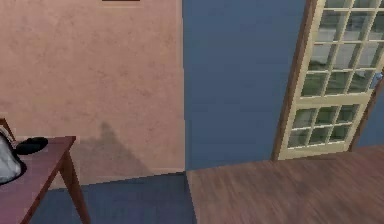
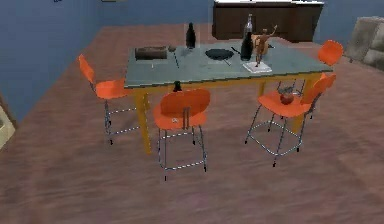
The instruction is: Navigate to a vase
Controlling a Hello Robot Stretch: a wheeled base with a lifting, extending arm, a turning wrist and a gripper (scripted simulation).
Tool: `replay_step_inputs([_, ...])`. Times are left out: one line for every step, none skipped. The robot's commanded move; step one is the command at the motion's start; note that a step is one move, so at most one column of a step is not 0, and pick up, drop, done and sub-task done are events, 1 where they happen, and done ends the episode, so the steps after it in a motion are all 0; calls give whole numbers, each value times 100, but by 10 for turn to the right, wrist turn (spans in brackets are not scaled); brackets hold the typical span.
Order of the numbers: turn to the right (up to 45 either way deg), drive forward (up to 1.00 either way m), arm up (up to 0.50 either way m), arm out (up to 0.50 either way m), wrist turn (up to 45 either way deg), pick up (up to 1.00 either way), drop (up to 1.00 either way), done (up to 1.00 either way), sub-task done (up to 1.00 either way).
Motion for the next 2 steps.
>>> replay_step_inputs([-30,0,0,0,0,0,0,0,0])
replay_step_inputs([0,30,0,0,0,0,0,0,0])
